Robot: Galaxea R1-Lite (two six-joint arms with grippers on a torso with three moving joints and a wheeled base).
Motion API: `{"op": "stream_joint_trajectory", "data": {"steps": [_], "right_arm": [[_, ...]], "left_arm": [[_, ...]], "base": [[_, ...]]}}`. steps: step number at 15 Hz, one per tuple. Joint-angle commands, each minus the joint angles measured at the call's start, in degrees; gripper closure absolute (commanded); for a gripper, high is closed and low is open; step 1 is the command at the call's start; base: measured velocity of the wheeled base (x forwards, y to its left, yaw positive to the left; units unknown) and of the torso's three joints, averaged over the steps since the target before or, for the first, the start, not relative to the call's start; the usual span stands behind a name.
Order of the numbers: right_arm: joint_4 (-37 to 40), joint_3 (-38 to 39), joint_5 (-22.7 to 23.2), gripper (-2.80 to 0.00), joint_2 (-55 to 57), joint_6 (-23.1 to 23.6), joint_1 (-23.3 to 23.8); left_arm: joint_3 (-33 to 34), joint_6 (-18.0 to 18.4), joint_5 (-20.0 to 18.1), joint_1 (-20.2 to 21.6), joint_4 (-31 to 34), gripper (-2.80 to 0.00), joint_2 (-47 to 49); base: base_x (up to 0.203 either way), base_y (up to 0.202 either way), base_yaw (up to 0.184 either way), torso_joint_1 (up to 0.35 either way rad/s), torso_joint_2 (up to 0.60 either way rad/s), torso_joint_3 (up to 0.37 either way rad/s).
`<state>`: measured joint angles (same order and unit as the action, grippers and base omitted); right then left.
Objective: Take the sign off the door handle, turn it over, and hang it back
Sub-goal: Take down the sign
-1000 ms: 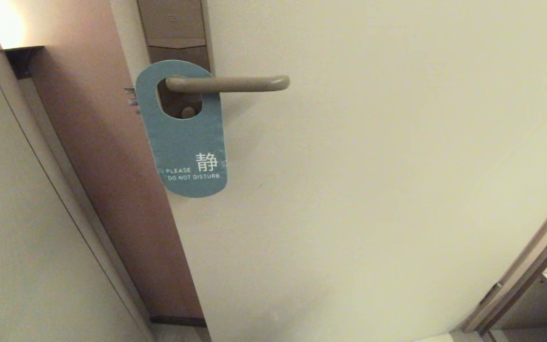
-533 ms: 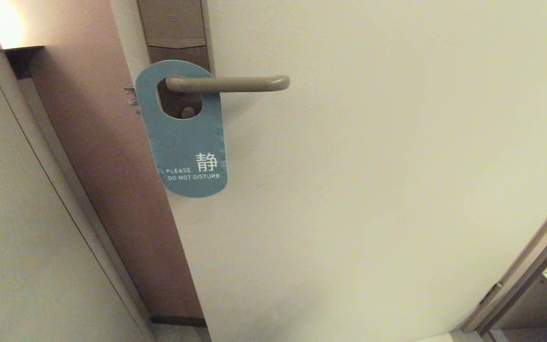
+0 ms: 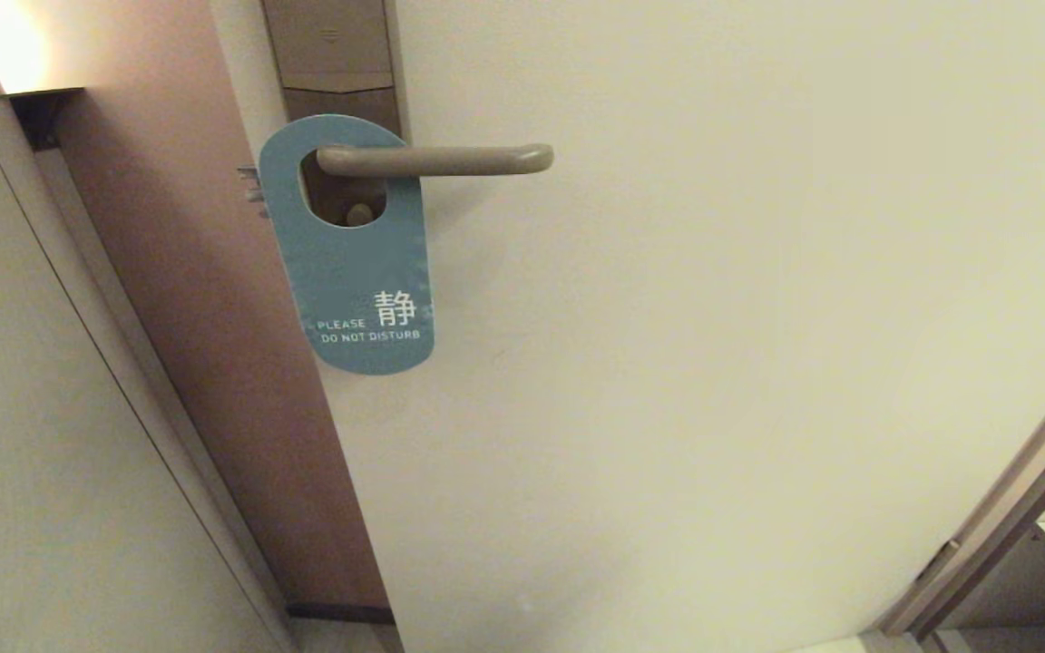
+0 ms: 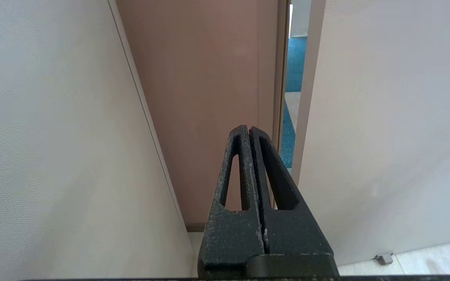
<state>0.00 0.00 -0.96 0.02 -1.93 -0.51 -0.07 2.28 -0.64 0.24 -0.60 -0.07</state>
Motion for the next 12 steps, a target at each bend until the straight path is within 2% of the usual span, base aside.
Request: {"op": "stream_joint_trajectory", "data": {"steps": [1,12], "right_arm": [[0.0,0.0,0.0,0.0,0.0,0.0,0.0],[0.0,0.0,0.0,0.0,0.0,0.0,0.1]], "left_arm": [[0.0,-0.2,0.1,0.0,0.1,0.0,0.1],[0.0,-0.3,-0.2,0.0,0.0,0.0,0.1]], "base": [[0.0,0.0,0.0,0.0,0.0,0.0],[0.0,0.0,0.0,0.0,0.0,0.0]]}}
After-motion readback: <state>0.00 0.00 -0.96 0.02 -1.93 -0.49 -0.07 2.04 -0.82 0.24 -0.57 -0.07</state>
